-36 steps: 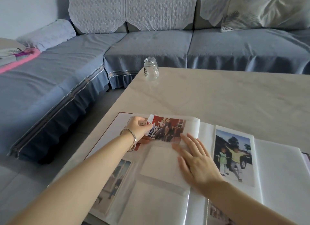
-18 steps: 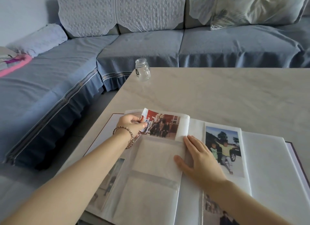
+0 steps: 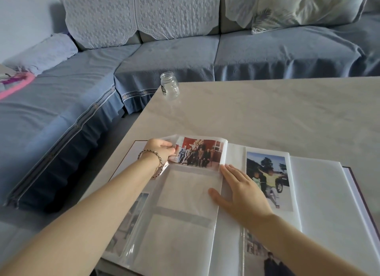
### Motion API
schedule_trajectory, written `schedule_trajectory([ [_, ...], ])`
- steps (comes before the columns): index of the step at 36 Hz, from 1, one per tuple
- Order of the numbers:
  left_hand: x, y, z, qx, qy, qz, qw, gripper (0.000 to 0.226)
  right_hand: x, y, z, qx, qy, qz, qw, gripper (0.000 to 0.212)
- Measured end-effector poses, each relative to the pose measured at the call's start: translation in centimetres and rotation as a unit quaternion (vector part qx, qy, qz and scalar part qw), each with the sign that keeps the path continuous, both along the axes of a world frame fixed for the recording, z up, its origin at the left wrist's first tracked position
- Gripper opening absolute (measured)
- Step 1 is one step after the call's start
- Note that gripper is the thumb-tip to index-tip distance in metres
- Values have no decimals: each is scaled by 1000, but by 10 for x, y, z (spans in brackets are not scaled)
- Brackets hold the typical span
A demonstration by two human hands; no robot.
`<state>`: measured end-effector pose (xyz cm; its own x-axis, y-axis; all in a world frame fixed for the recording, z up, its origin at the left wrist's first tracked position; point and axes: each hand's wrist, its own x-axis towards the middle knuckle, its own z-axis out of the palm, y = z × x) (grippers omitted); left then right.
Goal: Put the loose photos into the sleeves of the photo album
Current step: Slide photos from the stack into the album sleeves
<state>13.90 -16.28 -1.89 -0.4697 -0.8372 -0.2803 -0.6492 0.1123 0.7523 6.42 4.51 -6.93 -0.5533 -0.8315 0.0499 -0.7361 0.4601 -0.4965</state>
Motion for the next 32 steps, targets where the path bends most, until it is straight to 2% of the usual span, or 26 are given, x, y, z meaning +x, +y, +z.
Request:
schedule_trajectory([
  [7,-1,2,10,5,-3,-25,1000,22,-1,0,-1,-4,-9,-3,1000,104],
  [11,-5,2,15,47,-5,11,999,20,-1,0,2,-5,-14,-1,1000,90],
  [13,-7,2,18,84,-3,29,996,25,-1,0,3,-1,-13,2,1000,88],
  [16,-9,-2,19,141,-28,53,988,45,0,1,3,-3,-13,5,1000,83],
  [20,-8,0,23,190,-94,48,976,24,-2,2,5,-4,-9,7,1000,75],
  [23,-7,1,23,190,-97,40,976,29,-2,2,6,0,-11,9,1000,74],
  [26,-5,3,21,149,-97,35,983,30,-2,3,7,3,-11,8,1000,74],
  [29,-1,2,15,42,-40,63,996,32,-1,3,6,2,-13,5,1000,75],
  [32,0,7,10,-48,-31,46,997,25,-1,3,6,1,-16,1,1000,75],
])
